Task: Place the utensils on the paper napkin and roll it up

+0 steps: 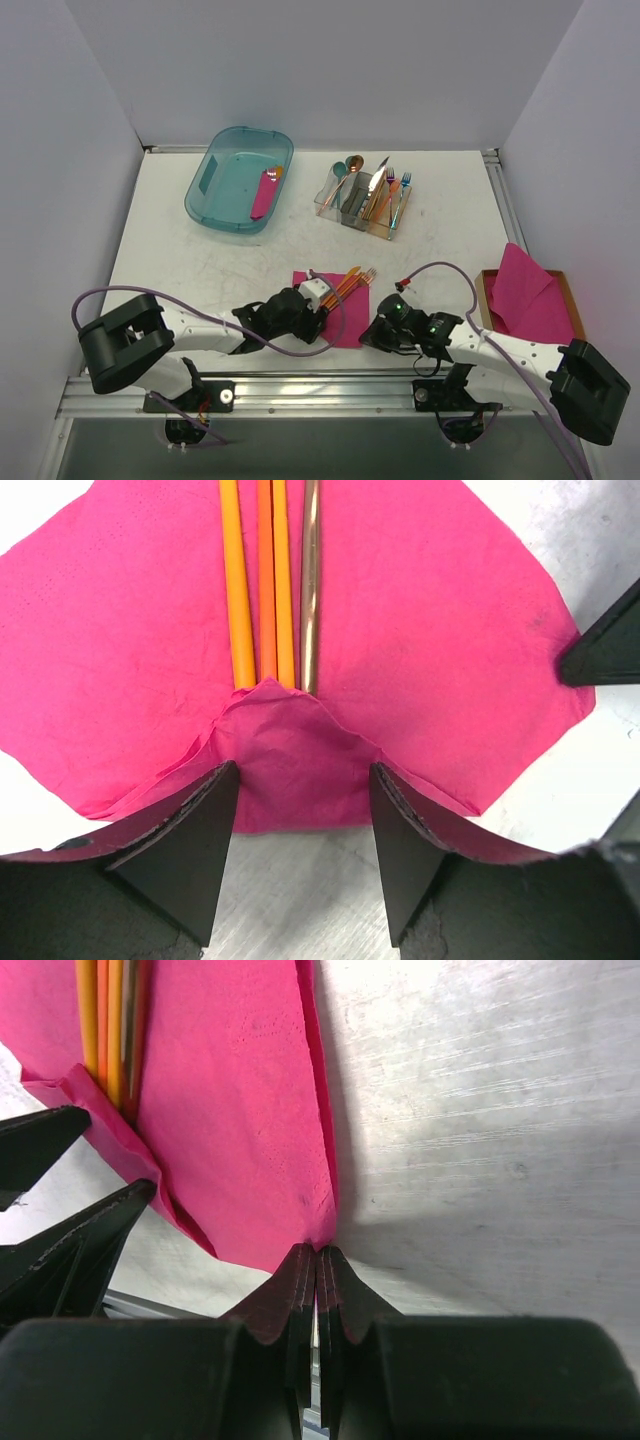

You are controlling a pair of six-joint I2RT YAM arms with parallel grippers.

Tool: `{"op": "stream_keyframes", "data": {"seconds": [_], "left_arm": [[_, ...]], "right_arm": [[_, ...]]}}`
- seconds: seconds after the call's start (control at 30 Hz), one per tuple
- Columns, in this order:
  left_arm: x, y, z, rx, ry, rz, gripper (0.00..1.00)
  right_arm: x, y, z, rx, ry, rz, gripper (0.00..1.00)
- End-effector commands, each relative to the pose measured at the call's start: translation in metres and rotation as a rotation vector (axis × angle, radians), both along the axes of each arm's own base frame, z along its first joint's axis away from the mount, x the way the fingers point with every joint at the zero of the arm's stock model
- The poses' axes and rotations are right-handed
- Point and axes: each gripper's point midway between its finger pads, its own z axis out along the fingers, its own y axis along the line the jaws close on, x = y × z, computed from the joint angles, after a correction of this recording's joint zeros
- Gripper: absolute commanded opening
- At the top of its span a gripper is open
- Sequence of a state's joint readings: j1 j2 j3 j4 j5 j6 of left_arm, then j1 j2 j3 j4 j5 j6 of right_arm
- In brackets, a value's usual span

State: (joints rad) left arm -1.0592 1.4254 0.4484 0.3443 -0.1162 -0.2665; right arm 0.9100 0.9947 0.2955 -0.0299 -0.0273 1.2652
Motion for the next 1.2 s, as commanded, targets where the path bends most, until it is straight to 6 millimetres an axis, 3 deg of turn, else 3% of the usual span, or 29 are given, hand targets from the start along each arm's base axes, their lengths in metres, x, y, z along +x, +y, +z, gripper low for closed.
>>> {"op": "stream_keyframes", "data": {"seconds": [0.0,0.3,0.43,0.8,0.9,1.17], "left_arm": [[-0.003,-0.008,-0.003,0.037,-0.001,-0.029,0.64],[-0.006,-0.012,-0.02,0.092,0.009,-0.023,0.63],[-0.006,-0.012,-0.02,0.094,0.009,-0.02,0.63],[-0.008,-0.013,-0.023,0.095,0.015,-0.025,0.63],[-0.009,-0.015,-0.022,0.09,0.015,-0.028,0.63],[-0.009,-0.016,-0.023,0.082,0.016,-0.03,0.63]], "right_arm": [[-0.004,-0.006,-0.003,-0.037,0.024,0.019,0.0],[0.014,0.013,0.027,0.026,-0.018,0.044,0.0],[0.025,0.023,0.046,0.061,-0.052,0.058,0.0],[0.059,0.036,0.074,0.137,-0.107,0.066,0.0],[0.072,0.05,0.089,0.165,-0.149,0.093,0.0],[0.081,0.068,0.095,0.197,-0.15,0.133,0.0]]}}
